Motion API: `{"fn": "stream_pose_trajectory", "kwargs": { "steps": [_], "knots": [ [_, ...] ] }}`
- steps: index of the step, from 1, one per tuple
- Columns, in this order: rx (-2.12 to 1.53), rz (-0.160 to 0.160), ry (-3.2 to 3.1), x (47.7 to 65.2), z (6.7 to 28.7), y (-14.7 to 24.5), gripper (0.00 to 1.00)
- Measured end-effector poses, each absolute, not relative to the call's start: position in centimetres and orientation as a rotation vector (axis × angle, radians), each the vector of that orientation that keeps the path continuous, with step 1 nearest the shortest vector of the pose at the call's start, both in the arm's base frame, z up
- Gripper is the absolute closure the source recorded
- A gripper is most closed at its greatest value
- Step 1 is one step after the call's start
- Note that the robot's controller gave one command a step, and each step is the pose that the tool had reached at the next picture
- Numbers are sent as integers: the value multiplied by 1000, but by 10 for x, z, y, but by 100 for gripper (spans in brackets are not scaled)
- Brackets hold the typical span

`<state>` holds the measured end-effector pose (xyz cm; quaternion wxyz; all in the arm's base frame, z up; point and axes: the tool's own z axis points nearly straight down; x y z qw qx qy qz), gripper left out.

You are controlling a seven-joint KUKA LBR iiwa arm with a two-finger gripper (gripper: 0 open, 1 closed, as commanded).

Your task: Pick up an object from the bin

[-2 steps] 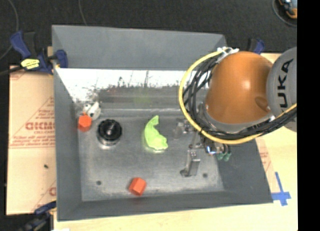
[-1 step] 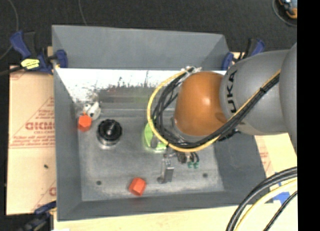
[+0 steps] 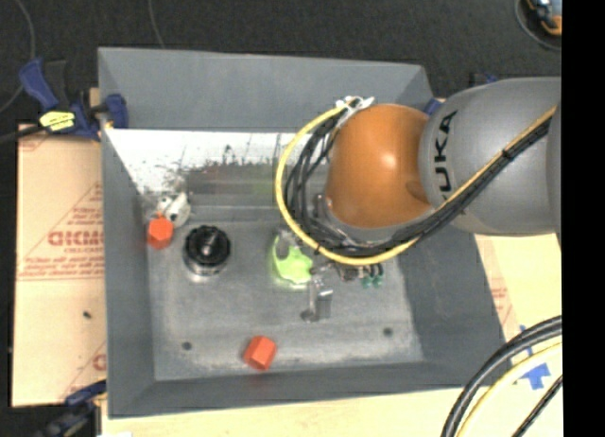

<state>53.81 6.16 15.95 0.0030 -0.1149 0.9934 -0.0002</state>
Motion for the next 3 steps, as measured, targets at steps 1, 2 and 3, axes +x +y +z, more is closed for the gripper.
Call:
{"fn": "stream_pose_trajectory", "kwargs": {
  "steps": [1,2,3],
  "knots": [
    [-262,-4,3133,559,142,13,0],
    [-586,-2,3079,559,115,5,100],
    [-583,0,3079,559,115,5,0]
  ]
}}
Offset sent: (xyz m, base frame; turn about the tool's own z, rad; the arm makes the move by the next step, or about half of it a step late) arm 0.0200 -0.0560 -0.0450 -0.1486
